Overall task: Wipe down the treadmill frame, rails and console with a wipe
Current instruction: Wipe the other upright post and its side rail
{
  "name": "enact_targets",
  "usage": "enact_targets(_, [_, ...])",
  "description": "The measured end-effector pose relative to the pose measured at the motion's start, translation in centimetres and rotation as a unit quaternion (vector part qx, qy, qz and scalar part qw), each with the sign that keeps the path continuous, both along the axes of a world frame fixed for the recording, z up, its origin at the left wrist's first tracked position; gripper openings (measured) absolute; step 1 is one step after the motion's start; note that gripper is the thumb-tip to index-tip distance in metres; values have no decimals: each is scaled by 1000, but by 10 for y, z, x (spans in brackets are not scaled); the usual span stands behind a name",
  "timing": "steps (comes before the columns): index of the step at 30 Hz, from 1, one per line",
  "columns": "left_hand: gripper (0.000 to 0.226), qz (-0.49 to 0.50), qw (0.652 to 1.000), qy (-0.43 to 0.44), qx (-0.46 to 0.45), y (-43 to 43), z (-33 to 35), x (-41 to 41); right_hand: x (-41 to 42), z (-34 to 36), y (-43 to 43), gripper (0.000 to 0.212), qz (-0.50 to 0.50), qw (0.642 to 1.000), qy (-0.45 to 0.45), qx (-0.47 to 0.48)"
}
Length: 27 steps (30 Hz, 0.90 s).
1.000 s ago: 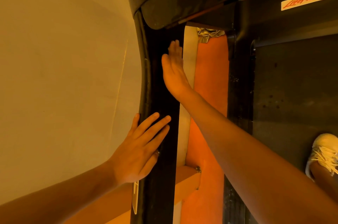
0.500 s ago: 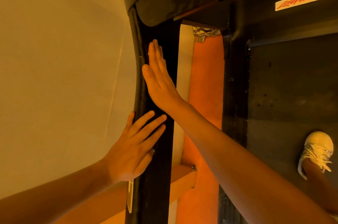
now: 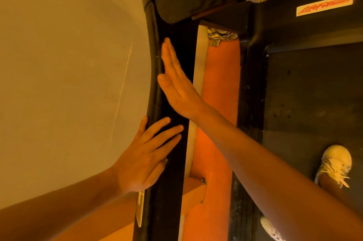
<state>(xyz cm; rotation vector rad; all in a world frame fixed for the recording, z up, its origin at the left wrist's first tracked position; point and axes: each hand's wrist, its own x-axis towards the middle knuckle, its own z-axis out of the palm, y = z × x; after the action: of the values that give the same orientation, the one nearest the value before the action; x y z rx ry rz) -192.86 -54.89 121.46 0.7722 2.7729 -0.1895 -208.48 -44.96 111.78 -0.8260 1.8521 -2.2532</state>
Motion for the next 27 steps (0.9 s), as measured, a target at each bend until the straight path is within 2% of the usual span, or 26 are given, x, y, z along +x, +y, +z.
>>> enact_targets(2, [57,0,1000,-2,2,1,1,1,6,-16,-1,59,11,995,-100,5])
enact_targets(5, [57,1,1000,-2,5,1,1,0,1,-22,2,84,4,975,-223,3])
enact_targets(8, [56,1,1000,2,10,0,0,-1,-7,-23,1,71,9,960,-279,4])
enact_targets(12, [56,-2,1000,1,19,0,-1,1,-8,-25,-6,55,-18,960,-280,24])
enact_targets(16, [55,-2,1000,7,26,-1,-2,0,-14,-11,-11,63,-29,973,-229,9])
enact_targets(20, [56,0,1000,0,23,-1,-3,1,-9,-23,-11,60,-21,983,-181,11])
enact_targets(23, [56,-2,1000,-1,22,-1,-3,1,-22,-30,-7,56,-17,975,-222,26])
enact_targets(27, [57,0,1000,3,19,-2,-3,0,-88,-7,-8,55,-29,951,-306,23])
